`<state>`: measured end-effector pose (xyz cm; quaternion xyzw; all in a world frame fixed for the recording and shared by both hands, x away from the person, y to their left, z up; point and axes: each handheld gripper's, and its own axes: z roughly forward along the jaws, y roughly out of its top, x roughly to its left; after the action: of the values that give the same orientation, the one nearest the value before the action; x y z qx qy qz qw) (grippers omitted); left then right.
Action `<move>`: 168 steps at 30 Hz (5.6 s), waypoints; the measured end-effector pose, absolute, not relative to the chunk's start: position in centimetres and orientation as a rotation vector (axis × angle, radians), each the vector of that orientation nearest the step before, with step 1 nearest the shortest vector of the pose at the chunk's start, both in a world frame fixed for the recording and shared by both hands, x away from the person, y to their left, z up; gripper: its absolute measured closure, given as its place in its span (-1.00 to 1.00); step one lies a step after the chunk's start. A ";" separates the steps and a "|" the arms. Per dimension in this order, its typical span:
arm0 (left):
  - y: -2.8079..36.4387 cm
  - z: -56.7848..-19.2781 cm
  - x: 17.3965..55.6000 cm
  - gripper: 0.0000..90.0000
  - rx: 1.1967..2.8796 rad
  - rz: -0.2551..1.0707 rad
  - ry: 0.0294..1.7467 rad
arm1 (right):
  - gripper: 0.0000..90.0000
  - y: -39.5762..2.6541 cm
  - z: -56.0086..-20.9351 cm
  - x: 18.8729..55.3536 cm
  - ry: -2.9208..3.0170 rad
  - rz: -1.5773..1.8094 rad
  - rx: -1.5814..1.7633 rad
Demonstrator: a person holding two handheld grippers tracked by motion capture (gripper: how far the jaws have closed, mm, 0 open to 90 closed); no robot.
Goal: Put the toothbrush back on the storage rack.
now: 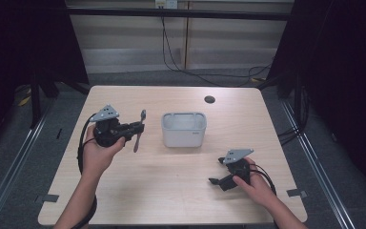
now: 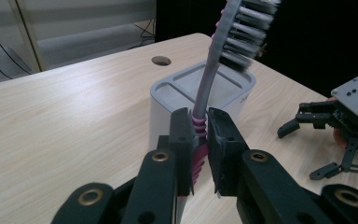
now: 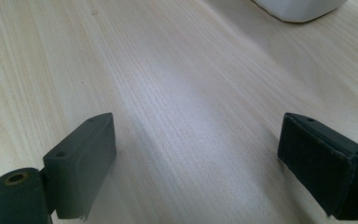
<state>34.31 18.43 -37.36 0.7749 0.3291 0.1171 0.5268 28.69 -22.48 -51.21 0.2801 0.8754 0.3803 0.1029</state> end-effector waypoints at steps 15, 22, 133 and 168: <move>18.3 -36.8 34.4 0.80 1.786 0.345 0.812 | -0.76 -22.5 -51.2 28.7 2.583 1.121 0.827; 18.2 -36.7 34.6 0.80 1.758 0.352 0.824 | -0.76 -22.5 -51.2 28.7 2.582 1.121 0.827; 10.7 -31.6 40.2 0.80 1.655 0.341 0.777 | -0.76 -22.5 -51.2 28.6 2.577 1.121 0.834; 9.3 -34.3 40.5 0.79 1.654 0.304 0.800 | -0.76 -22.5 -51.2 28.6 2.576 1.121 0.834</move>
<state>40.47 9.31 -34.27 0.7124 0.3449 0.1309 0.5970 28.62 -22.46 -51.21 0.2830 0.8741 0.3805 0.1053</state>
